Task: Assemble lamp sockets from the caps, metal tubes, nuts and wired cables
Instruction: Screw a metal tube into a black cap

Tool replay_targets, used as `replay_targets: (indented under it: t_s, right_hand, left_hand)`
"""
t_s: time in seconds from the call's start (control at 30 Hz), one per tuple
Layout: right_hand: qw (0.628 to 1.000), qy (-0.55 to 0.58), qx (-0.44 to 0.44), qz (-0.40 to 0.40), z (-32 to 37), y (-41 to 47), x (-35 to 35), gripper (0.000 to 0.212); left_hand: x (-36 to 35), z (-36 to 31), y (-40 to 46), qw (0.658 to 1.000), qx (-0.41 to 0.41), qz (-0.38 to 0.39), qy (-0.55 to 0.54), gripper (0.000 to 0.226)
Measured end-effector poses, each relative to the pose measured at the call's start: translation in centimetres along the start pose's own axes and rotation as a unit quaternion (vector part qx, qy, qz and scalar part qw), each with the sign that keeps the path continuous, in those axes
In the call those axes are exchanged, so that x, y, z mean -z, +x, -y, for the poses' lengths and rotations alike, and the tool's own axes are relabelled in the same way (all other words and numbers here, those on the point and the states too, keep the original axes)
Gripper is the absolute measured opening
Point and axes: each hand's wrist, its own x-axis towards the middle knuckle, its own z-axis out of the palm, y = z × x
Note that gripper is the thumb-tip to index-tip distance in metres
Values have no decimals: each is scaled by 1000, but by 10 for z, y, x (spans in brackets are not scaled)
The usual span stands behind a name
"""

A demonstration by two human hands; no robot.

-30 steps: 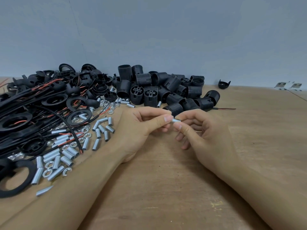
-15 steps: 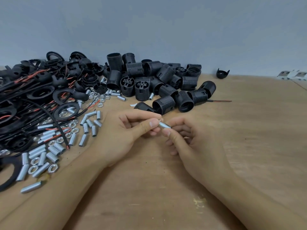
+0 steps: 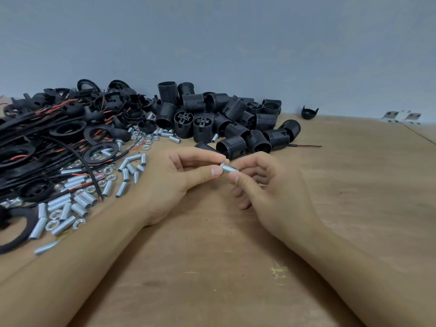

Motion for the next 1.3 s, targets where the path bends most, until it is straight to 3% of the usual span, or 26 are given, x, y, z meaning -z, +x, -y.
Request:
replay_targets:
  t_s: [0.2,0.43,0.83,1.17,1.3]
  right_hand:
    - [1000,-4,14,-11,-5,-4,1,13]
    - [999,1,-34,-14,-8,-10,1,11]
    - [999,-30,22,-19,-5,-3,-2,10]
    - [997,-19,57,-42,-5,7,-6,11]
    - [998,-4,60,-27,-5,9,-5,12]
  left_hand:
    - [-1,2,2,999,26,-2,-18,26]
    - [-5,-2,4,999,18,12,23,24]
    - [-9,-5,-3,998,-17,-18,57,22]
    - [-3,-1,7,999,-45,-16,16,10]
    - [-4,1,10,999,-11,-19,-41,23]
